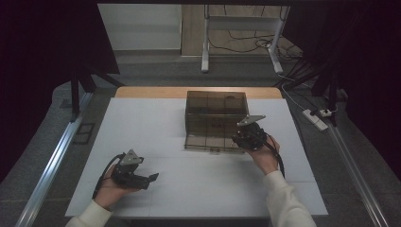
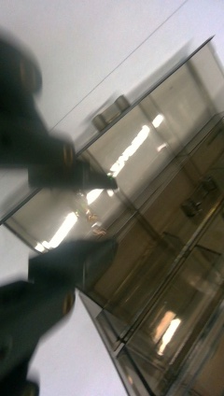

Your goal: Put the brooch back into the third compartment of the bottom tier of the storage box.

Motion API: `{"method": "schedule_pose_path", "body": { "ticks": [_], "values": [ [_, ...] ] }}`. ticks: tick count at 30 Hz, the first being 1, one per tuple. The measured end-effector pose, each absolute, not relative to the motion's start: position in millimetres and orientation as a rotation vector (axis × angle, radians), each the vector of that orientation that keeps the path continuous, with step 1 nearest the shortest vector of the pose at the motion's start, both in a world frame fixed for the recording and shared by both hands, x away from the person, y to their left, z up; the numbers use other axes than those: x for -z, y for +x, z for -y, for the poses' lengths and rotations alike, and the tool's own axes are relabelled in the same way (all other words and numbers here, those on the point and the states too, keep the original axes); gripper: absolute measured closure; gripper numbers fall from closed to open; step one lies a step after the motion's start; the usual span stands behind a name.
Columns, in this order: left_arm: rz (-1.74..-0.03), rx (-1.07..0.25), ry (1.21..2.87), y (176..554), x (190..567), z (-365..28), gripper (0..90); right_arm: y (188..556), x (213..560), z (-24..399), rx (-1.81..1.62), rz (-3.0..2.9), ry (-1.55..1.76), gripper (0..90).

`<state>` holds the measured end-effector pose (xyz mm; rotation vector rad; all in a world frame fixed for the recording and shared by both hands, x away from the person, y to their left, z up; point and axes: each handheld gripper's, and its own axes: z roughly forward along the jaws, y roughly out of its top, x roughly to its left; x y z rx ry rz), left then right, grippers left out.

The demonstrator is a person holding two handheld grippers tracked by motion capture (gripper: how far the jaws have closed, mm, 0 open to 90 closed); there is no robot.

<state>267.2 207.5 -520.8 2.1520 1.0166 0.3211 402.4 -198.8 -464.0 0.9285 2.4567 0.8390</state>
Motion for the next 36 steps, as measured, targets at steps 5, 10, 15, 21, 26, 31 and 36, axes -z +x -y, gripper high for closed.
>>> {"method": "schedule_pose_path", "body": {
  "ticks": [5, 10, 15, 21, 26, 31, 36],
  "values": [
    [-1.017, -0.324, 2.150, 267.2, 520.5, -208.2, 12.4, 399.6, 463.0, 198.6, -0.874, -2.447, 0.920, 55.2],
    [-1.018, -0.324, 2.146, 267.1, 520.5, -208.4, 12.4, 395.5, 460.0, 196.8, -0.940, -2.442, 0.934, 51.2],
    [-1.019, -0.326, 2.146, 267.2, 520.4, -208.6, 12.4, 391.5, 455.9, 195.0, -0.977, -2.445, 0.917, 48.9],
    [-1.018, -0.326, 2.145, 267.2, 520.3, -208.7, 12.4, 388.7, 455.2, 193.8, -1.018, -2.446, 0.914, 46.8],
    [-1.017, -0.326, 2.146, 267.1, 520.3, -208.6, 12.4, 381.6, 452.9, 190.6, -1.030, -2.456, 0.887, 46.0],
    [-1.011, -0.328, 2.151, 266.4, 519.9, -208.5, 12.4, 375.4, 454.1, 185.9, -1.047, -2.474, 0.857, 45.7],
    [-1.009, -0.325, 2.150, 266.6, 520.0, -208.5, 12.4, 367.3, 457.2, 182.7, -1.065, -2.489, 0.832, 45.6]
  ]
}}
